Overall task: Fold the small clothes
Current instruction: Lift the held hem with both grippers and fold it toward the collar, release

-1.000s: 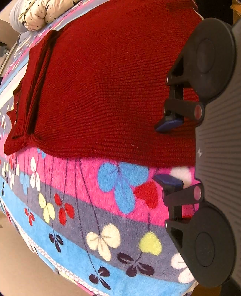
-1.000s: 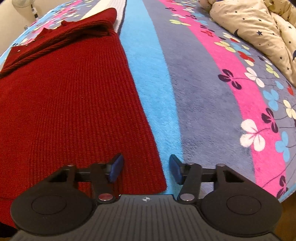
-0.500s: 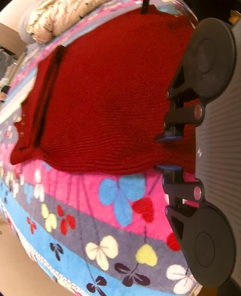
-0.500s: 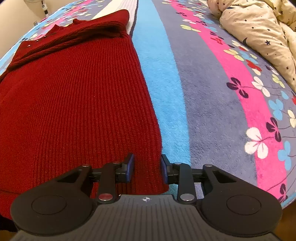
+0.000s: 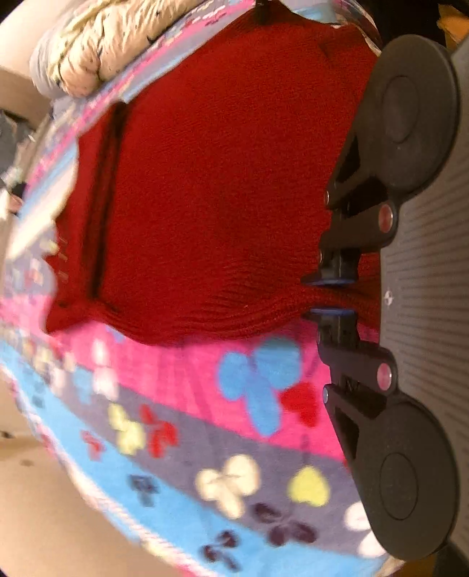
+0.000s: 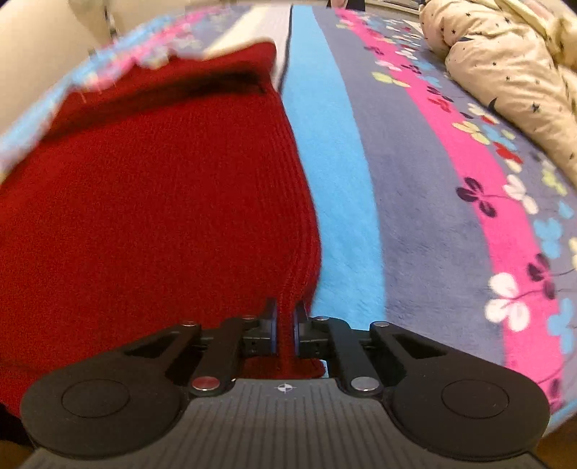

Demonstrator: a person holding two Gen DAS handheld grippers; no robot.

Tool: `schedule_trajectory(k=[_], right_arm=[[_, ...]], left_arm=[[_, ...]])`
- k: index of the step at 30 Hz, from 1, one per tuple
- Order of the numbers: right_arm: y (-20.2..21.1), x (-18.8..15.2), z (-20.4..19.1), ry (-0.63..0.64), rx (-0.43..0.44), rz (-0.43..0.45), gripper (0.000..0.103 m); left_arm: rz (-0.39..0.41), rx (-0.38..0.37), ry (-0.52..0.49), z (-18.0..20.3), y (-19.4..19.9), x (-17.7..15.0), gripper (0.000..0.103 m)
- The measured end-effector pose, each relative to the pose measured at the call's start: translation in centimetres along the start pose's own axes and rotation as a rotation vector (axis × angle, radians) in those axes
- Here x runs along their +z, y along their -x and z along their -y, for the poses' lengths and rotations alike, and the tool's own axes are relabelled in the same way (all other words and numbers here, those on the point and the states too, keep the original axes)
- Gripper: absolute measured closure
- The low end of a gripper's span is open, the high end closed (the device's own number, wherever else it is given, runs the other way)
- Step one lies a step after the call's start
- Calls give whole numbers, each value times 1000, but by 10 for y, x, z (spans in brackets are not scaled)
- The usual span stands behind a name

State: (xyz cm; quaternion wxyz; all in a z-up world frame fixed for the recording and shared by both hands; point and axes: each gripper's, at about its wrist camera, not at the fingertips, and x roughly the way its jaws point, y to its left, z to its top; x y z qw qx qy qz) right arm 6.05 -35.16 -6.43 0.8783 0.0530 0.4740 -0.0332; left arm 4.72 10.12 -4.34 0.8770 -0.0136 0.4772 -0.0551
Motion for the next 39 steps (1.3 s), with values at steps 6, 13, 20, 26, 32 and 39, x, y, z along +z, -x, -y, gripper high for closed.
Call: schedule_trajectory(k=[6,13,20,26,32,39], right_arm=[[53,12,9,-41,121,178,96],[133,3,26,-30,267,374,98],[226,-36,55,-54,471,522,98],[242,-38,94,-211,513,574,98],[128,34,95,-327,336,369,98],[-4,97,69,-320,140,191,95]], left_arm=[[178,-38,-50,13,53,6,92],[327,-112,-38,16,119,17,94],[433,-274,22,-22,223,4,94],[363,-291,111,-47,202,16,94],[219,-213,169,-60,72,85,94],[77,-192,361,-96,-48,131,82]])
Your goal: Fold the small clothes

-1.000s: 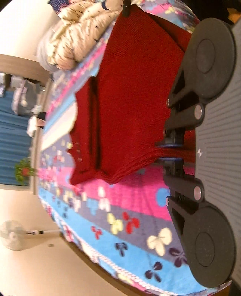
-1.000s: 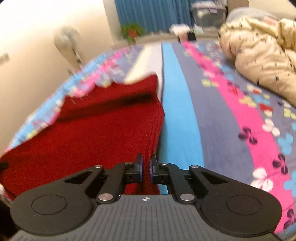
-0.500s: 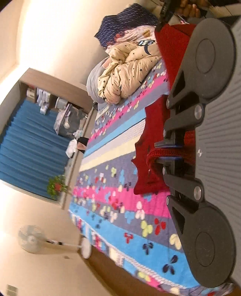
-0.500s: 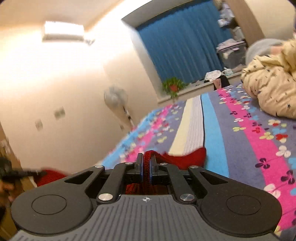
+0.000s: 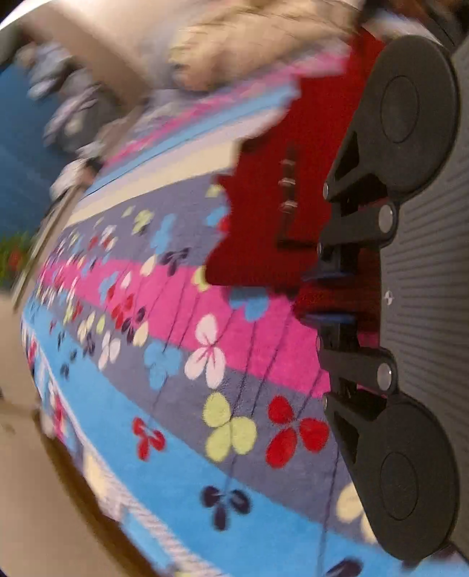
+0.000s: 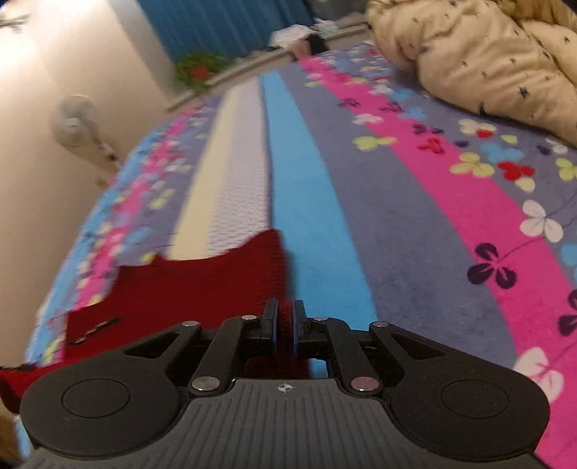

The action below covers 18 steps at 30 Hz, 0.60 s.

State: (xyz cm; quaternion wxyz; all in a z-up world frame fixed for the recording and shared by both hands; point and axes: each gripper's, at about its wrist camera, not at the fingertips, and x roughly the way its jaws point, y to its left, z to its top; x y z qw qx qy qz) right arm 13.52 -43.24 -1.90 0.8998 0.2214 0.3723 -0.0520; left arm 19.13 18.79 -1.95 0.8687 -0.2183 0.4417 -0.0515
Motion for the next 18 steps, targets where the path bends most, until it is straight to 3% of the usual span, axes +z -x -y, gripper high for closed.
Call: schedule_trajectory(k=[2,3,5,8,10,13,16,18], right_arm=[[-7,-4,9,-58,-96,18,91],[-4,-4,16,-115,-97,27,91],[4,0,30,-196,-34,79,91],[7,1,26,-83,-26,81,89],[-2,0,21,-9,20,11,69],[-11,-11,5,127,61,-73,57],[-19,-19,-10,232,48,-113,51],[-23,-21,-19,245,48,-133,50]], left_arm=[[100,-17,65,-9,15,4,77],[138,-23,85,-14,21,6,70],[158,-48,113,-22,28,7,66],[106,-33,83,-29,27,6,65],[52,10,24,-30,22,2,58],[-42,54,-46,-27,10,-9,56],[-77,59,-134,-15,-4,-11,51],[-79,37,-183,-7,-13,-9,42]])
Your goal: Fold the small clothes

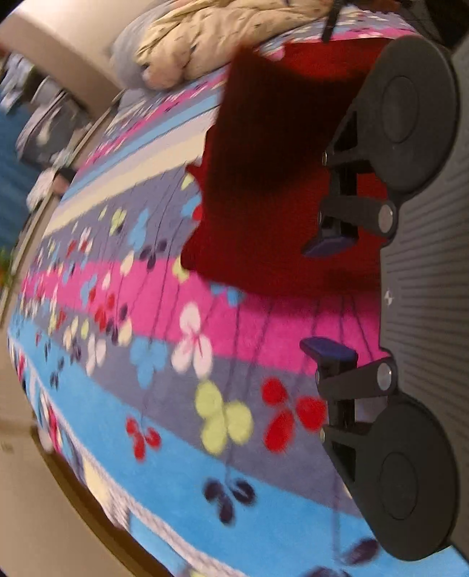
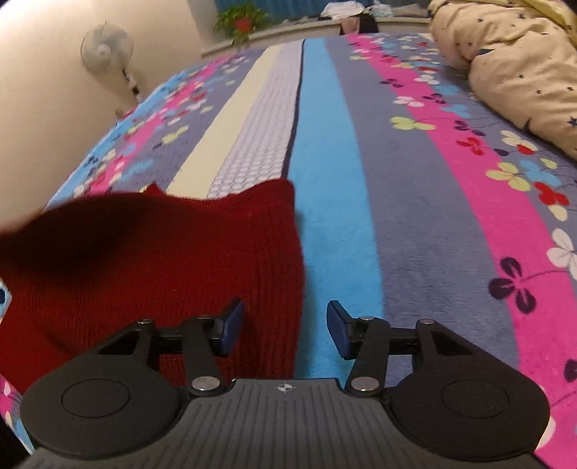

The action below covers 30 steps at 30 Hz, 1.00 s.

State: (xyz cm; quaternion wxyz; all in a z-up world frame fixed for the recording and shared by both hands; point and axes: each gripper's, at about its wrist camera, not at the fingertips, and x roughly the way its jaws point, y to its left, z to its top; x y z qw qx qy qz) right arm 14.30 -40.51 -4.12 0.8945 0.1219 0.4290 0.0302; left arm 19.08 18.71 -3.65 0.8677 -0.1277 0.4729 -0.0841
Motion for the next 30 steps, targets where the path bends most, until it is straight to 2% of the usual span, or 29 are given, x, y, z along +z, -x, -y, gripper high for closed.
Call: schedule_trajectory(k=[3,5,8,9,10,11,12,13,15,18,20,21,23,27,30], right_arm=[[-13,7,-7,5,-1,-10,45],[-19,7,-6,-5,-6,-13,42],[-28,11,-5,-38,-2,-18,43],[-31,12,-5,-43,1,-18,47],[-33,13,-5,-46,10,-16,61],[-33,14,-6,-42,20,-10,69],[-31,15,-8,-34,26,2,84],[-27,16,-11,-17,16,28,92],[-15,21,-9,-38,38,87,92],[15,30,3,-137,82,275,93],[28,35,5,-152,86,404,93],[30,38,5,-152,69,447,93],[18,46,5,-170,27,447,93],[-7,61,2,-171,3,437,93],[-19,66,-10,-133,-17,442,93]], left_arm=[[-14,-40,-28,9,-18,9,39],[-23,-34,-34,13,-30,12,39],[-31,-44,-34,15,-42,17,40],[-29,-45,-35,17,-44,19,44],[-25,-51,-40,19,-45,20,49],[-25,-61,-48,21,-46,21,66],[-21,-67,-70,24,-46,21,89],[-6,-64,-96,27,-43,22,88],[97,-42,-164,34,-24,26,90],[273,-60,-105,28,10,33,90],[340,6,-92,28,13,37,90],[344,31,-90,28,9,39,90],[343,51,-86,30,1,43,90],[382,57,-88,33,-6,48,90],[340,125,-105,35,-23,51,90]])
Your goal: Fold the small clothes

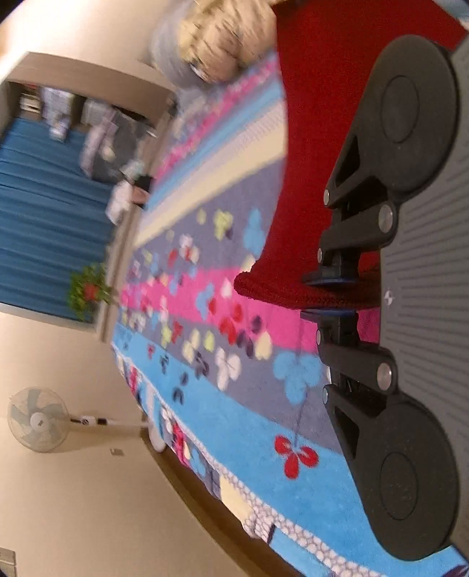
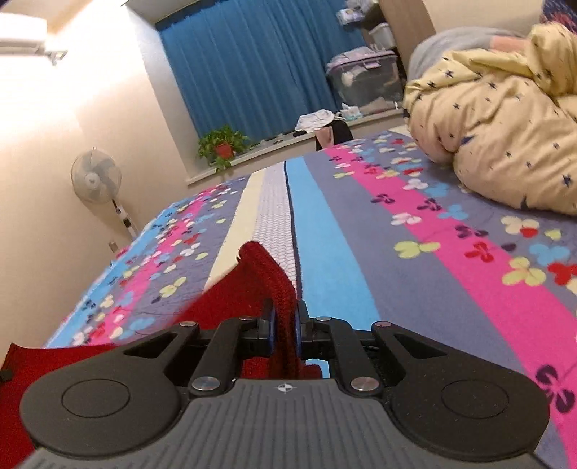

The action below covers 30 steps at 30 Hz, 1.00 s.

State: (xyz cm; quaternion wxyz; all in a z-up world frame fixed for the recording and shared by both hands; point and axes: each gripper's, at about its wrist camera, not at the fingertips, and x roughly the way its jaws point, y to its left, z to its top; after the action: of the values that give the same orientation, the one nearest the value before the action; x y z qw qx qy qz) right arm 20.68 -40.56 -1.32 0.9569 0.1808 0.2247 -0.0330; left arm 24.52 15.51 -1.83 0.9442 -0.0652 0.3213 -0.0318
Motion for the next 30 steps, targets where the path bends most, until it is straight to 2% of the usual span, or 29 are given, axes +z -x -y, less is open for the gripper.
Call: schedule_trajectory(k=[3,4,6,8,11,13,16,18,20,25,30], right_arm=[[-21,-7,0,36,-74,-69,93],[-31,-10,2,35,-101,-114,93],[-57,-27,11,43,-173,-259,93],[-69,-39,15,54,-193,-335,93],[-67,-40,14,55,-193,-334,89],[-59,-38,16,16,-204,-337,79],[-31,-32,18,-48,-179,-294,59],[-11,-32,21,-55,-138,-293,55],[7,-35,25,-53,-96,-334,50],[34,-52,38,-82,-24,-466,47],[54,-67,44,-133,18,-530,45]], left_arm=[[-85,35,-15,-4,-25,-8,90],[-126,47,-27,-4,-37,-13,89],[-215,70,-64,-2,-54,-26,89],[-248,82,-92,2,-62,-33,88],[-252,78,-73,-1,-59,-32,82],[-241,71,-19,-9,-47,-28,75],[-211,7,67,-14,-16,-24,67],[-223,-54,136,-24,4,-27,58],[-276,-112,204,-29,22,-35,51],[-400,-155,264,-39,44,-62,51],[-442,-201,236,-36,52,-82,53]])
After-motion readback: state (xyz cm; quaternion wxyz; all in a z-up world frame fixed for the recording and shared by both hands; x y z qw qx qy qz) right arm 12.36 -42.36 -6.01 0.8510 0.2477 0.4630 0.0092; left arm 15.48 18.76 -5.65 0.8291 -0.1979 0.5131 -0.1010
